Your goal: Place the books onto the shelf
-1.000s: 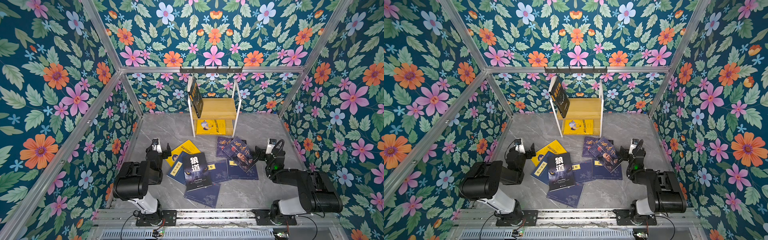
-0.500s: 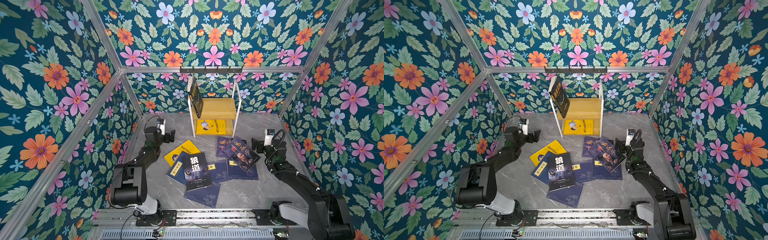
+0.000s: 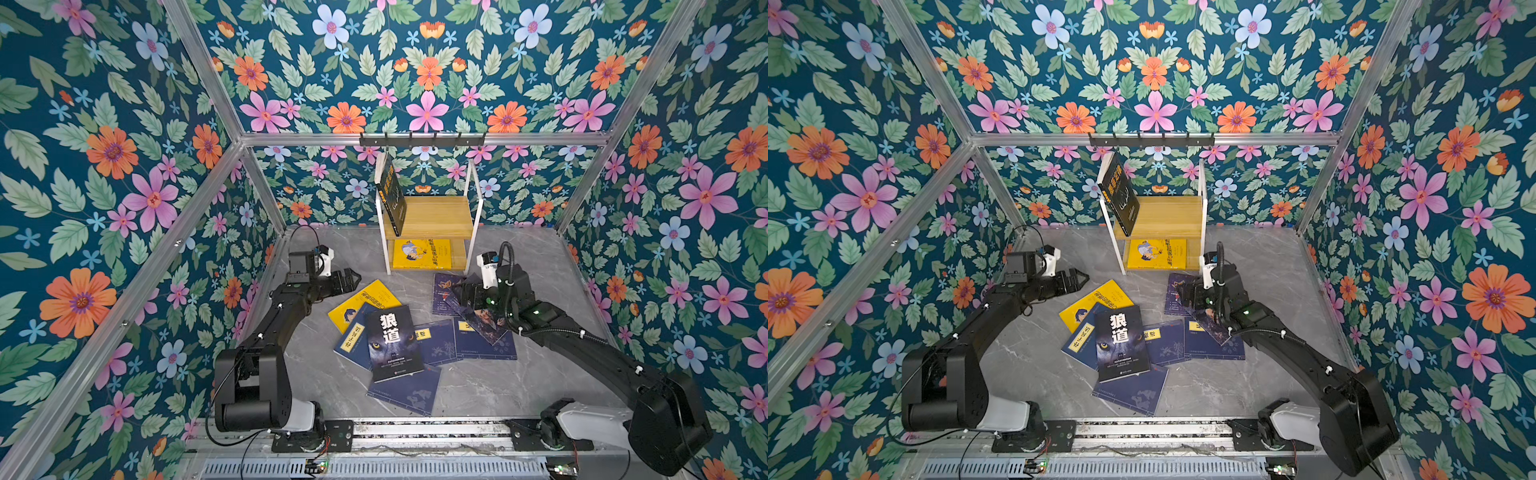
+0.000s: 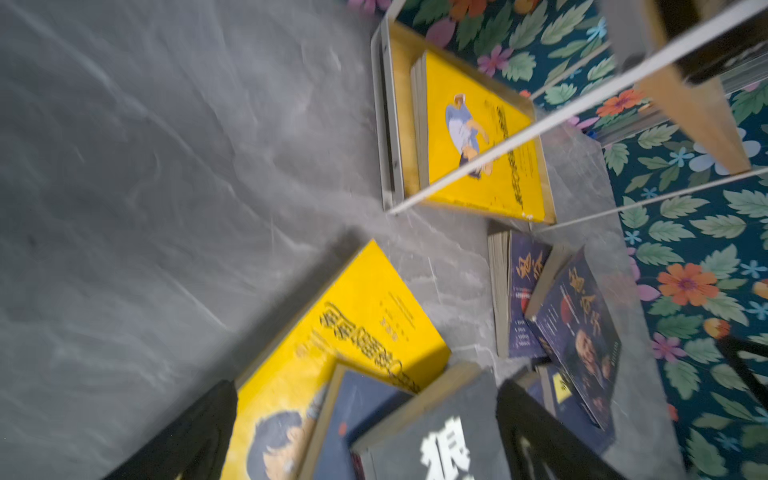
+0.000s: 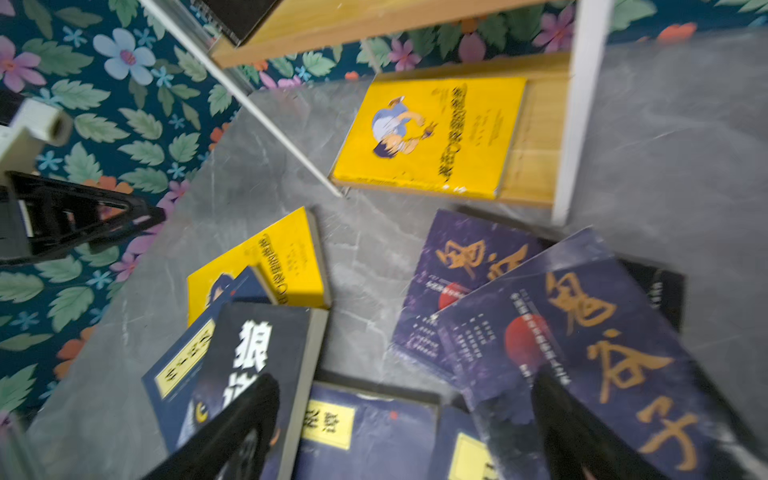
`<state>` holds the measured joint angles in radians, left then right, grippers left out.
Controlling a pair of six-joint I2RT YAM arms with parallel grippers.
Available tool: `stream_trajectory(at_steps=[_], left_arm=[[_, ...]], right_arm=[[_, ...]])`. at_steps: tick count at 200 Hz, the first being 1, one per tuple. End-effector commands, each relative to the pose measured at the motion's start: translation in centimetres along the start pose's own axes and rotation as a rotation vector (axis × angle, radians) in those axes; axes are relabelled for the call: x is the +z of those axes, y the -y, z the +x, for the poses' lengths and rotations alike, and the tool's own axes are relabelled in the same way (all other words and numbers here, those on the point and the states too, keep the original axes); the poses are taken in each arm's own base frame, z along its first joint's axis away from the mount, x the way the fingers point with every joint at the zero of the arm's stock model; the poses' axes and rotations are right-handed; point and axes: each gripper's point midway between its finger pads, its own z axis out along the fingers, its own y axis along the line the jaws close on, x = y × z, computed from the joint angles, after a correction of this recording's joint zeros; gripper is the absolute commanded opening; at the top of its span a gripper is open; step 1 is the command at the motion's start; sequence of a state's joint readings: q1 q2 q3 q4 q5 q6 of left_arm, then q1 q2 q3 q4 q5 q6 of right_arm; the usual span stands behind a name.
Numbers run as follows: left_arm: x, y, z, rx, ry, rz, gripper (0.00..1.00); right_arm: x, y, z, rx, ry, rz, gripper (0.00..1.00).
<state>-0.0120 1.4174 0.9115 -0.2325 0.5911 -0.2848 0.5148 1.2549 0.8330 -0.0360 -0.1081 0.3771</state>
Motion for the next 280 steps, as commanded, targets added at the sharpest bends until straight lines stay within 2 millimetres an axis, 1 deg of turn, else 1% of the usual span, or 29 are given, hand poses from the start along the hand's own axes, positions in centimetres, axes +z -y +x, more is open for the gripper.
stream_trajectory(at_steps=[1,14,37,51,74,90,99,116,125,135,151,164,166,168,185,197,233,258,266,280], left_arm=[[-0.1,1.3,3.0,-0.117,-0.074,0.09,0.95],[-0.1,1.8,3.8,-0.13,-0.085,0.122,0.95],[-0.1,3.2,5.3,-0.141,-0.124,0.183,0.94],[-0.1,3.8,6.2,-0.143,-0.154,0.204,0.94],[0.2,3.5,8.4,-0.172,-0.218,0.196,0.94],[0.6,3.2,8.8,-0.199,-0.222,0.196,0.94],[0.9,3.2,8.9,-0.207,-0.227,0.203,0.94],[1.3,3.2,9.2,-0.219,-0.233,0.208,0.94],[1.5,3.0,9.4,-0.227,-0.238,0.207,0.94],[1.8,2.9,9.6,-0.236,-0.246,0.207,0.94],[2.3,2.7,10.0,-0.254,-0.255,0.208,0.94],[2.7,2.6,10.2,-0.266,-0.264,0.209,0.94],[2.7,2.6,10.1,-0.267,-0.265,0.21,0.94],[2.8,2.6,10.2,-0.269,-0.265,0.211,0.94],[3.0,2.4,10.2,-0.278,-0.269,0.206,0.94],[3.2,2.2,10.4,-0.283,-0.275,0.201,0.94],[3.8,1.7,11.0,-0.311,-0.302,0.191,0.94],[4.2,1.5,11.0,-0.323,-0.307,0.192,0.94],[4.3,1.6,11.0,-0.32,-0.305,0.195,0.93],[4.3,1.7,10.8,-0.314,-0.301,0.2,0.89]], right_arm=[[0.8,-2.2,2.3,0.123,-0.1,-0.062,0.93],[1.3,-3.3,3.5,0.148,-0.149,-0.093,0.92],[2.2,-4.6,5.3,0.178,-0.23,-0.121,0.89],[2.7,-5.2,6.3,0.204,-0.278,-0.148,0.84],[3.8,-6.3,7.9,0.251,-0.357,-0.184,0.79],[4.4,-7.4,9.0,0.235,-0.392,-0.2,0.79],[4.8,-8.0,9.6,0.222,-0.409,-0.207,0.77],[5.4,-9.1,10.7,0.216,-0.451,-0.236,0.66],[5.8,-9.3,11.4,0.222,-0.475,-0.241,0.6],[6.2,-9.2,12.0,0.233,-0.499,-0.239,0.57],[6.6,-9.2,12.7,0.241,-0.519,-0.236,0.55],[6.7,-9.6,12.6,0.239,-0.519,-0.243,0.53],[7.2,-9.2,13.4,0.242,-0.54,-0.229,0.53],[7.4,-9.2,13.7,0.243,-0.547,-0.226,0.52],[7.7,-9.4,14.1,0.239,-0.566,-0.227,0.51],[8.0,-9.3,14.5,0.241,-0.576,-0.225,0.47],[8.9,-8.7,16.1,0.244,-0.628,-0.203,0.42],[9.4,-8.1,17.1,0.251,-0.647,-0.188,0.38],[9.5,-8.0,17.4,0.256,-0.653,-0.187,0.37],[9.7,-7.9,17.9,0.261,-0.662,-0.186,0.35]])
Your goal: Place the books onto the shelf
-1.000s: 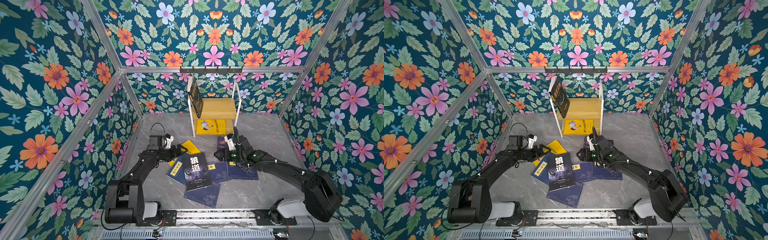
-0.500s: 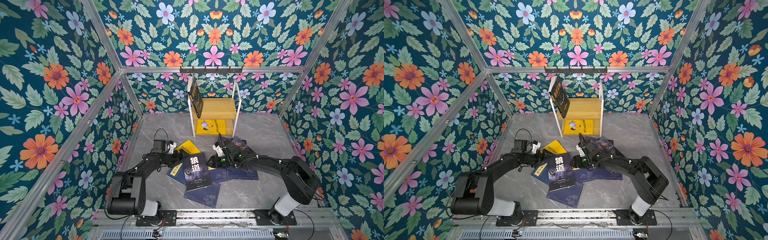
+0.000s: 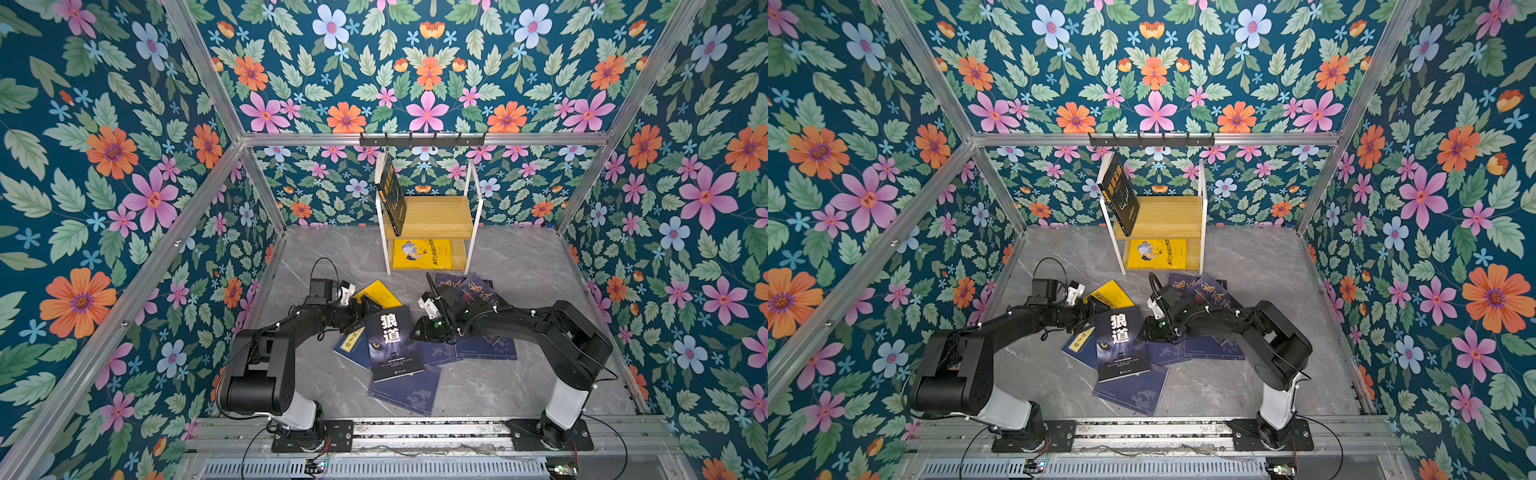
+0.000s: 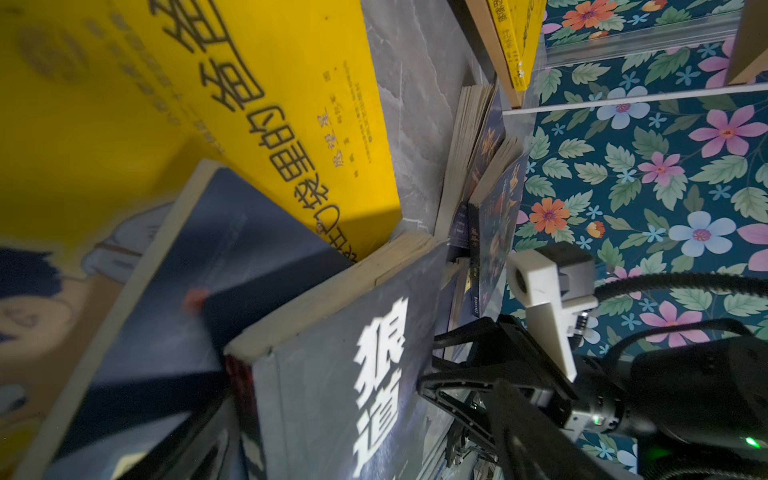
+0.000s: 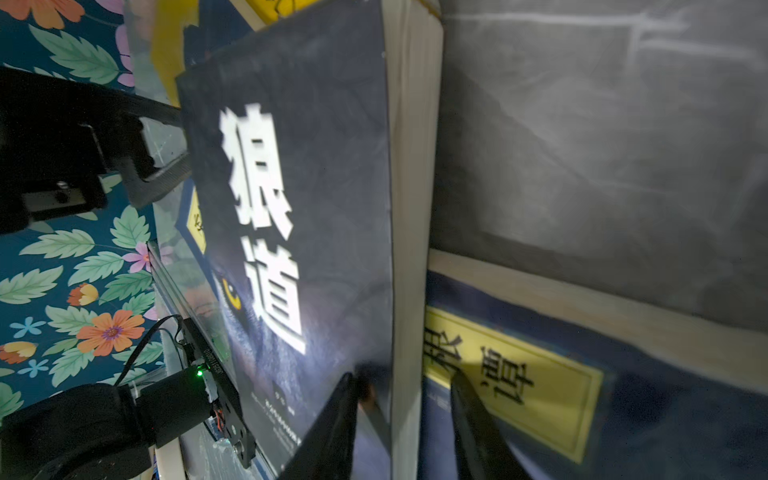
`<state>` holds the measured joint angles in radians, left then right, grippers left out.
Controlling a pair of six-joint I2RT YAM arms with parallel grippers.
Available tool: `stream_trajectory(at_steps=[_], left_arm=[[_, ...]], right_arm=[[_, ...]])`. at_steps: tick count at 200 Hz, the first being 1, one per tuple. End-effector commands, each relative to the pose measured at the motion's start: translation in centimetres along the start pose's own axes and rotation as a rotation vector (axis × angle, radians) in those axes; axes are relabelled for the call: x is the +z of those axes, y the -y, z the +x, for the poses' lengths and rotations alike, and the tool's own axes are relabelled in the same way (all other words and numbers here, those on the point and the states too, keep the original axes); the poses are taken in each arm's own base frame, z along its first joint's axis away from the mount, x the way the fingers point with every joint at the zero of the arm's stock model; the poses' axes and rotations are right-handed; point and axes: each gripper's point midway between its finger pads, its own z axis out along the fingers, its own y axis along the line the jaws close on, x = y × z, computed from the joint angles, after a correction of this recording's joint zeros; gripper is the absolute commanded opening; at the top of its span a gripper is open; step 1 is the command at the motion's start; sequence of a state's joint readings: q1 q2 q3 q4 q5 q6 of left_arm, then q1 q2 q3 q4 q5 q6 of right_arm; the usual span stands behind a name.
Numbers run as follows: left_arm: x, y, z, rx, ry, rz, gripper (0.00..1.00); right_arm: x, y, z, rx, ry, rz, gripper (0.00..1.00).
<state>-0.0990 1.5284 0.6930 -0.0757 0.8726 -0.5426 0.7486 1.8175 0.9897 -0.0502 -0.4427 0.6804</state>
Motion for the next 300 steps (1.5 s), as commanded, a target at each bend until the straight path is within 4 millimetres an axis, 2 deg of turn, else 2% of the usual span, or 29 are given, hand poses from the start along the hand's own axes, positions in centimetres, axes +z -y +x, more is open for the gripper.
stream_trajectory(at_steps=[1,23,62,102,143,200,234,273,277,300], left_arm=[[0.1,-0.7,-0.1,-0.011,0.004,-0.033,0.89],[0.0,-0.3,-0.1,-0.002,0.008,-0.025,0.81],[-0.2,0.6,-0.6,0.034,0.028,-0.009,0.73],[-0.3,1.0,-0.9,0.049,0.039,-0.001,0.57],[-0.3,1.6,-1.1,0.069,0.046,0.005,0.31],[-0.2,1.9,-1.1,0.081,0.039,0.014,0.03],[-0.7,2.8,-1.7,0.13,0.057,0.015,0.0],[-2.5,7.1,-4.3,0.28,0.105,0.063,0.0],[-2.7,7.7,-4.6,0.297,0.114,0.07,0.0],[-4.0,11.5,-6.0,0.419,0.16,0.123,0.0]], right_arm=[[0.5,0.2,0.3,0.013,-0.012,-0.005,0.35],[0.7,0.4,0.4,0.014,-0.016,-0.004,0.32],[0.7,0.1,0.0,0.006,-0.008,-0.015,0.32],[0.6,-0.5,-0.4,-0.005,-0.001,-0.03,0.32],[0.3,-1.0,-0.6,-0.015,0.007,-0.044,0.32],[-0.4,-1.8,-1.1,-0.044,0.033,-0.064,0.33],[-1.9,-3.3,-1.6,-0.088,0.07,-0.106,0.35],[-5.2,-4.3,-3.5,-0.103,0.143,-0.159,0.41],[-6.5,-5.1,-4.0,-0.116,0.174,-0.177,0.43],[-9.8,-5.7,-5.8,-0.141,0.273,-0.197,0.51]])
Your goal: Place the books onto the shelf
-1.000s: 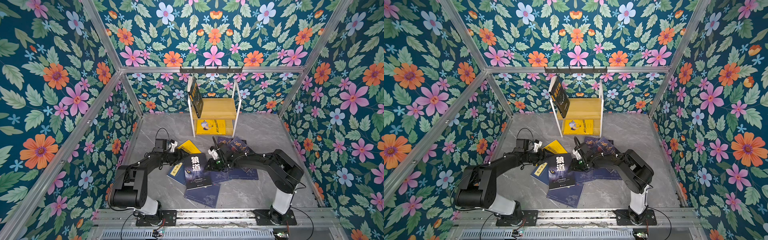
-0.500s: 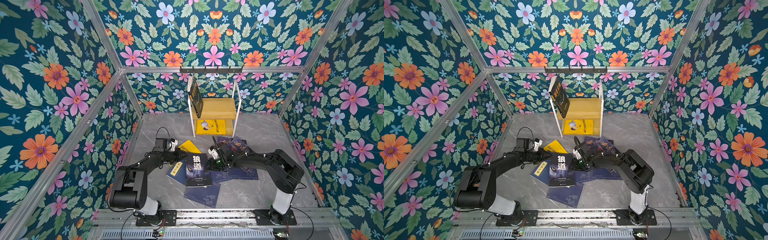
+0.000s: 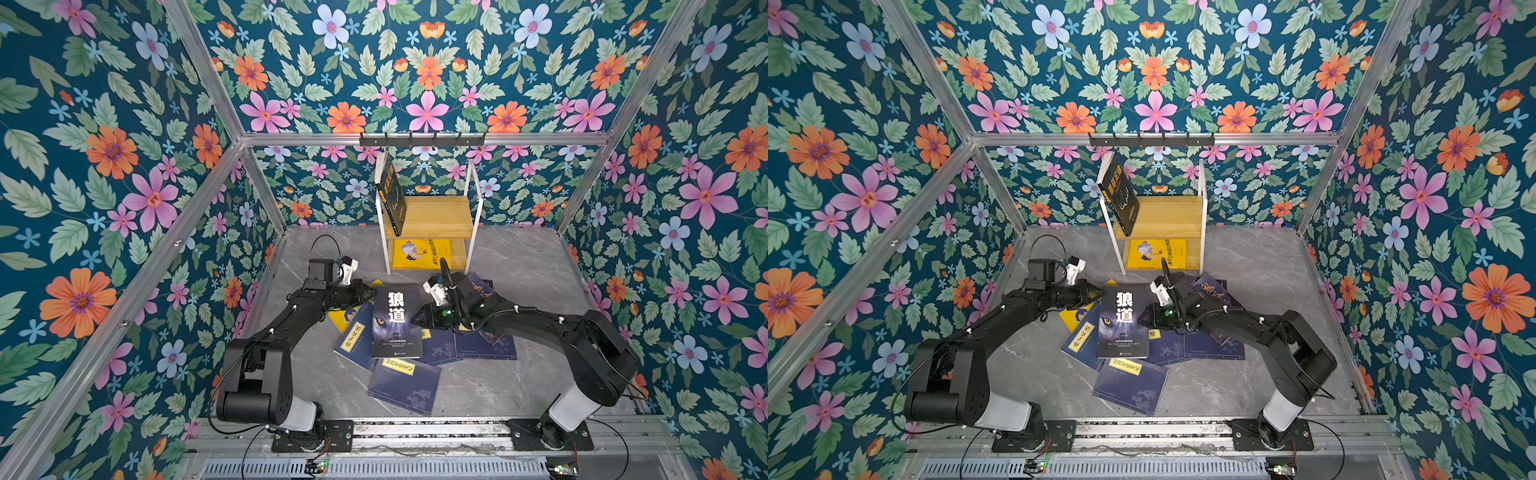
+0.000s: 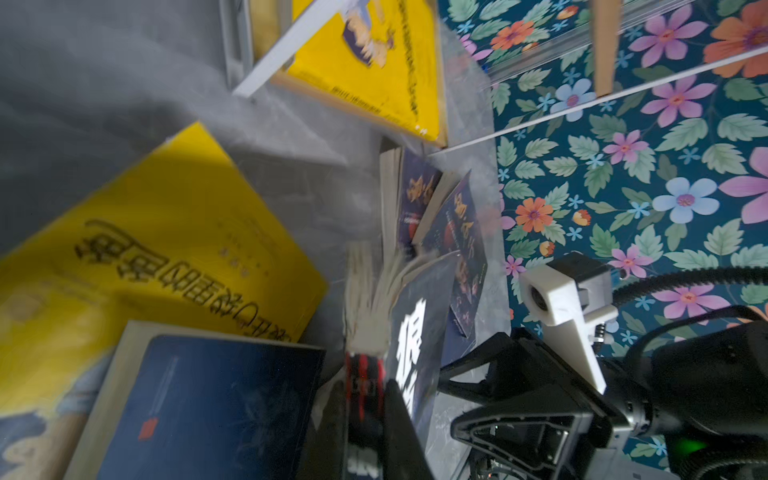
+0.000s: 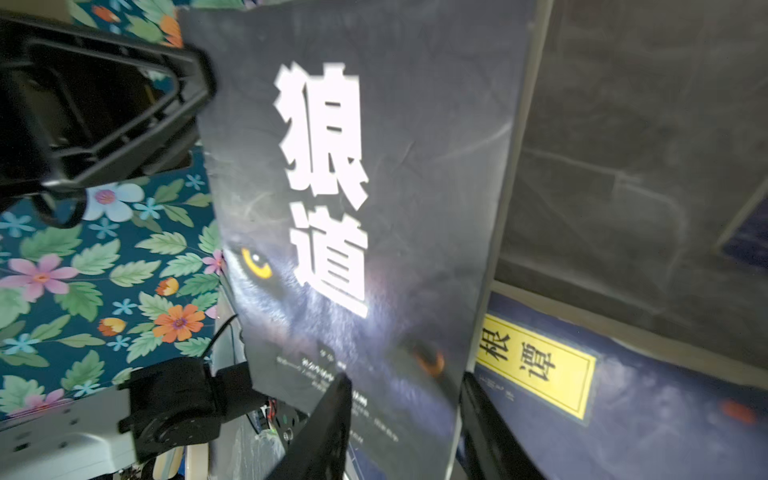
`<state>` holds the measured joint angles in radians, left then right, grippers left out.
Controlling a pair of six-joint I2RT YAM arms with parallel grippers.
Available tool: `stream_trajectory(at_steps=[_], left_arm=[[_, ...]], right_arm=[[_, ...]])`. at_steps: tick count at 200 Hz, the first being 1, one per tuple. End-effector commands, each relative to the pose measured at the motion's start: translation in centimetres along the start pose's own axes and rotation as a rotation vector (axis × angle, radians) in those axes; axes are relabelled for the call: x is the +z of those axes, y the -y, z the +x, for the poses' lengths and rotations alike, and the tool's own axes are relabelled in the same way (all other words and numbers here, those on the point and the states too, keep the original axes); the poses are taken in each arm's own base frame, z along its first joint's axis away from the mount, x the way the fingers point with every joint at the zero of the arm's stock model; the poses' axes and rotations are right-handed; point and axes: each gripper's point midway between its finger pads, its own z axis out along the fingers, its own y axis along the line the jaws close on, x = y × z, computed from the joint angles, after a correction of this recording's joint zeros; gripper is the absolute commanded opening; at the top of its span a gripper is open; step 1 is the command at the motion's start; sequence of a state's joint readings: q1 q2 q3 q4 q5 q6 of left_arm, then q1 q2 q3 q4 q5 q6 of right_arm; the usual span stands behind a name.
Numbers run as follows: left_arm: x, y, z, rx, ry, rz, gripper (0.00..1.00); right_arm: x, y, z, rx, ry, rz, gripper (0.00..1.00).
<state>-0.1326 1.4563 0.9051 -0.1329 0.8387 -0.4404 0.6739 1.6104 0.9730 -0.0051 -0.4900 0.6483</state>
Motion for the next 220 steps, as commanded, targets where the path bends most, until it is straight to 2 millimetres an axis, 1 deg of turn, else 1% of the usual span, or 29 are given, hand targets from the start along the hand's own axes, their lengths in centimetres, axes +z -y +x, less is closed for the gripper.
stream_trajectory(at_steps=[1,19,32,47,50,52,63,79,104,135,157,189,203,220], left_arm=[[-0.8,3.5,-2.1,0.142,0.037,0.074,0.0],[-1.5,6.5,-3.4,0.248,0.051,0.125,0.0],[-2.1,8.3,-4.1,0.303,0.058,0.152,0.0],[-3.0,10.4,-5.3,0.359,0.077,0.184,0.0],[-3.1,10.8,-5.5,0.368,0.08,0.191,0.0],[-3.2,11.1,-5.6,0.375,0.082,0.196,0.0],[-4.0,12.6,-6.4,0.412,0.095,0.225,0.0],[-5.1,14.9,-7.3,0.465,0.108,0.269,0.0],[-7.1,18.1,-8.0,0.556,0.11,0.321,0.0],[-9.8,22.3,-9.4,0.654,0.142,0.375,0.0],[-11.6,24.9,-10.0,0.712,0.171,0.424,0.0],[-13.3,27.2,-10.2,0.782,0.187,0.47,0.0],[-13.9,27.7,-10.0,0.839,0.185,0.474,0.0],[-14.6,28.4,-9.8,0.902,0.185,0.474,0.0]], right_arm=[[-2.3,-1.7,-2.4,-0.059,0.093,-0.05,0.51],[-4.7,-2.7,-4.1,-0.096,0.155,-0.064,0.57],[-6.5,-3.5,-5.1,-0.133,0.205,-0.063,0.62],[-8.4,-4.2,-6.0,-0.182,0.265,-0.056,0.7],[-8.5,-4.2,-6.0,-0.185,0.269,-0.054,0.7],[-8.9,-4.5,-6.2,-0.198,0.284,-0.051,0.72],[-10.2,-4.9,-6.7,-0.231,0.324,-0.041,0.78],[-11.6,-5.6,-7.2,-0.272,0.368,-0.033,0.88],[-13.8,-7.3,-8.3,-0.323,0.44,-0.069,0.9],[-16.4,-10.4,-10.3,-0.427,0.565,-0.172,0.93],[-17.8,-12.8,-11.5,-0.534,0.613,-0.247,0.93],[-19.2,-15.6,-12.7,-0.664,0.617,-0.332,0.94],[-20.0,-16.4,-13.0,-0.703,0.648,-0.37,0.94],[-20.2,-16.7,-13.4,-0.724,0.654,-0.421,0.94]])
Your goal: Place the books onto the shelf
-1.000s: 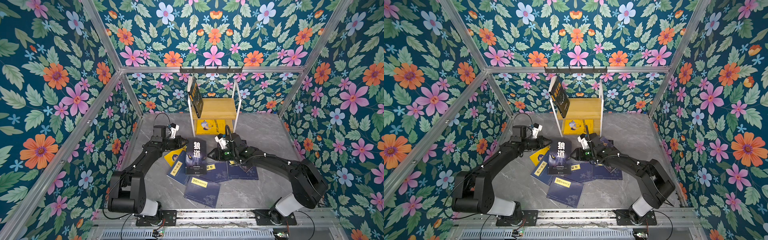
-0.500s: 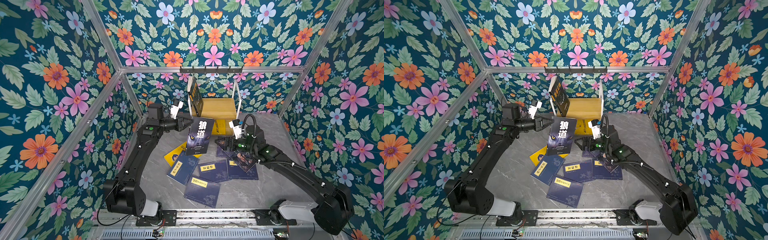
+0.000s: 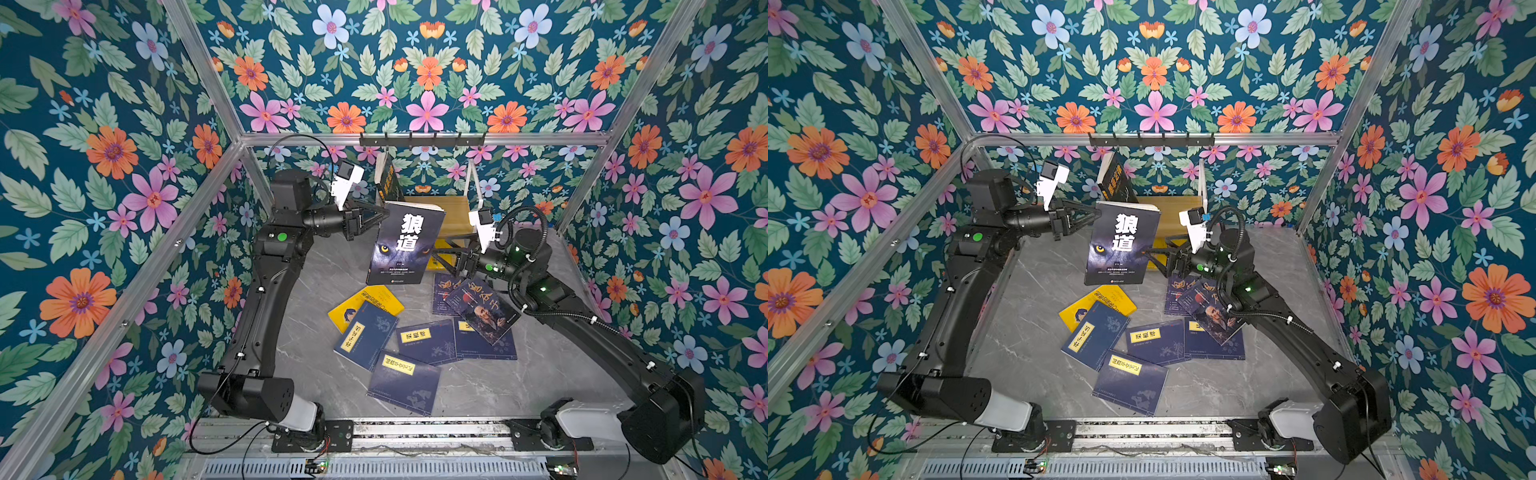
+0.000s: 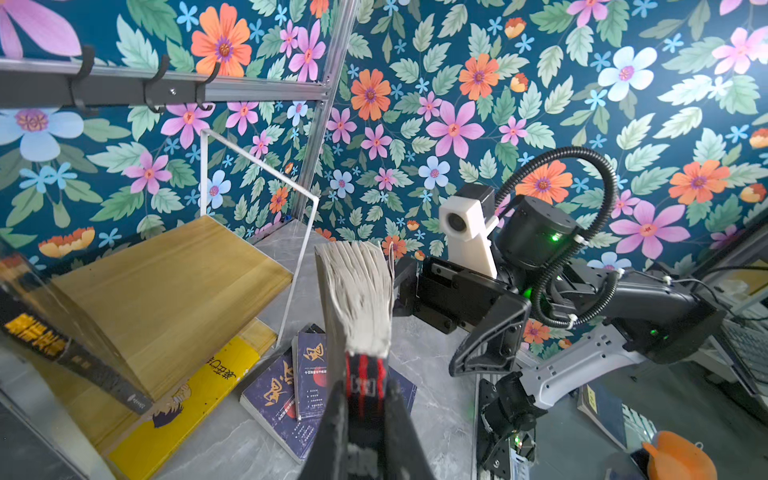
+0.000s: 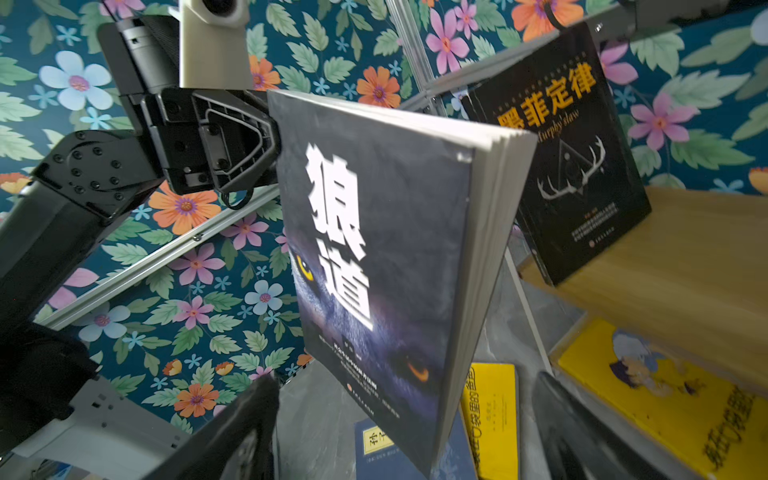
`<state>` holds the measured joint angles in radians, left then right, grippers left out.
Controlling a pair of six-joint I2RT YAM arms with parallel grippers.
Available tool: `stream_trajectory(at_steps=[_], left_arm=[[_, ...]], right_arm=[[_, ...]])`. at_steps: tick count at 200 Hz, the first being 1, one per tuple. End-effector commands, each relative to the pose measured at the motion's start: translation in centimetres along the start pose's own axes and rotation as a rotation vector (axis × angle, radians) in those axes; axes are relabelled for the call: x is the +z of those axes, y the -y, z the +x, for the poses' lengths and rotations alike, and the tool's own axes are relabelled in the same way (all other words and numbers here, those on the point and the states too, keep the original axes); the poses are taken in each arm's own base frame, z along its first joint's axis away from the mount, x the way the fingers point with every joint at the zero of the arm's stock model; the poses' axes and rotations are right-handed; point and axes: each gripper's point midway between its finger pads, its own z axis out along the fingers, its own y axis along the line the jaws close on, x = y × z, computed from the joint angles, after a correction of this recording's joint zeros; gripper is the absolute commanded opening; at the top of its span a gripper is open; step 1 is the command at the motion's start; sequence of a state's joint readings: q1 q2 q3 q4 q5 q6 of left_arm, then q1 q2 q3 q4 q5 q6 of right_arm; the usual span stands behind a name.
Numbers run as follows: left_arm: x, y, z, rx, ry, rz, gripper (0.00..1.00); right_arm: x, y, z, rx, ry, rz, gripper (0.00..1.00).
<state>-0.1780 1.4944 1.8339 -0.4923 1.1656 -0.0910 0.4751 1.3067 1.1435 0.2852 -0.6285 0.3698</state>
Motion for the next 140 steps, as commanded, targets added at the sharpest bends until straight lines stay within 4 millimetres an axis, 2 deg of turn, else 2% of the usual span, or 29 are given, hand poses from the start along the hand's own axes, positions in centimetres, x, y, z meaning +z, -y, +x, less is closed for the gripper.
stream_trajectory(at_steps=[1,37,65,90,102,108,116,130,140], left_arm=[[-0.5,1.9,-0.5,0.111,-0.014,0.061,0.0],[-0.7,3.3,-0.9,0.133,-0.015,0.133,0.0],[-0.9,4.2,-0.7,0.143,-0.019,0.181,0.0],[-0.9,3.8,-0.7,0.14,-0.02,0.166,0.0],[-0.9,3.5,-0.6,0.135,-0.021,0.158,0.0],[-0.9,3.4,-0.6,0.133,-0.022,0.156,0.0],[-0.9,3.3,-0.6,0.13,-0.022,0.154,0.0],[-0.9,3.1,-0.6,0.131,-0.02,0.145,0.0],[-1.0,3.1,-0.7,0.131,-0.019,0.14,0.02]], right_arm=[[0.0,-1.8,-2.0,-0.082,0.06,-0.132,0.94],[0.8,-2.7,-1.8,-0.132,0.058,-0.262,0.94],[1.5,-2.4,-1.4,-0.176,0.061,-0.299,0.94],[2.2,-2.7,-1.5,-0.181,0.053,-0.354,0.92],[2.5,-2.6,-1.7,-0.185,0.052,-0.371,0.86],[2.7,-2.6,-1.8,-0.189,0.051,-0.372,0.81],[2.9,-2.5,-1.8,-0.196,0.045,-0.375,0.68],[3.0,-2.8,-1.6,-0.214,0.027,-0.408,0.34],[3.0,-3.0,-1.5,-0.219,0.015,-0.428,0.06]])
